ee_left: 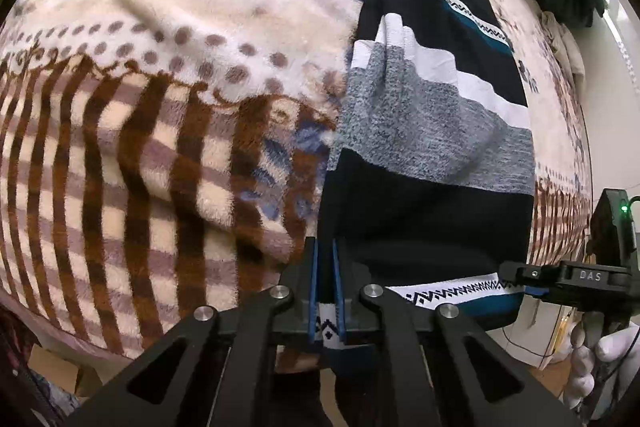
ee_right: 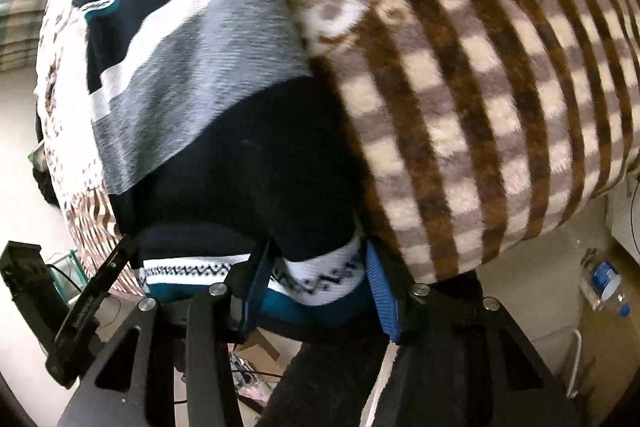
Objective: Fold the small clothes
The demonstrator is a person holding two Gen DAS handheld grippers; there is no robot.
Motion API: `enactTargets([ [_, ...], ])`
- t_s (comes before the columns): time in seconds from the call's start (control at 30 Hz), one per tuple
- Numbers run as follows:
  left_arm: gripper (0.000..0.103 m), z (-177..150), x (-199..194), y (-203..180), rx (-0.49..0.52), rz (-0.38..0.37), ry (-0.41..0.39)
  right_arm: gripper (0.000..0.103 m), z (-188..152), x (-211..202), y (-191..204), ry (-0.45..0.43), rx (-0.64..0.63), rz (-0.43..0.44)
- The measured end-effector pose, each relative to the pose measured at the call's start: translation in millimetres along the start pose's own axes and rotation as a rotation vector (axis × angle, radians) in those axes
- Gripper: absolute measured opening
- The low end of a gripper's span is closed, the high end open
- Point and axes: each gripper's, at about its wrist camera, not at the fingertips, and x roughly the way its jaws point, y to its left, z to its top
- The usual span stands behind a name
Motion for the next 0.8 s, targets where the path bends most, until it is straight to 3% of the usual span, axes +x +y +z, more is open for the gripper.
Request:
enactTargets([
  [0.13, 0.007, 3, -2, -4, 0.002, -0.035, 0.015, 0.048, -4, 8, -6, 0.005, 0.022, 0.019],
  [0.17, 0.007, 4, -6, -3, -0.008, -0.04, 0.015, 0.041, -7, 9, -4, -0.006, 0.01, 0.016],
  [0.2, 0.008, 8, -14, -3, -0.026, -0.05, 0.009, 0.026, -7, 7, -2, -0.013, -0.006, 0.014],
  [0.23, 0.01, 13, -22, -3, -0.037, -0.059, -0.003, 0.022, -11, 7, 4, -0.017, -0.039, -0.004],
  [0.33, 0.021, 35, -40, -7, -0.052, -0.09, -0.055, 0.018, -16, 2, 18, -0.011, -0.116, -0.047],
  [0.4, 0.041, 53, -42, -12, -0.062, -0.109, -0.088, 0.017, -18, 3, 19, 0.004, -0.138, -0.043],
  [0.47, 0.053, 79, -30, -20, -0.068, -0.128, -0.094, 0.017, -18, 6, 19, 0.017, -0.143, -0.037],
  [0.6, 0.051, 122, 11, -31, -0.043, -0.129, -0.052, 0.018, -13, 4, 13, 0.028, -0.113, -0.014],
  [0.63, 0.046, 130, 19, -35, -0.028, -0.117, -0.06, 0.018, -10, 2, 9, 0.03, -0.107, -0.011],
  [0.67, 0.012, 133, 22, -36, -0.017, -0.1, -0.073, 0.018, -10, 1, 9, 0.03, -0.094, -0.011],
  [0.7, 0.007, 136, 25, -35, -0.008, -0.08, -0.07, 0.018, -10, 2, 10, 0.031, -0.088, -0.012],
  [0.8, 0.007, 133, 16, -27, 0.039, -0.021, -0.123, 0.018, -9, 2, 10, 0.03, -0.07, -0.004],
])
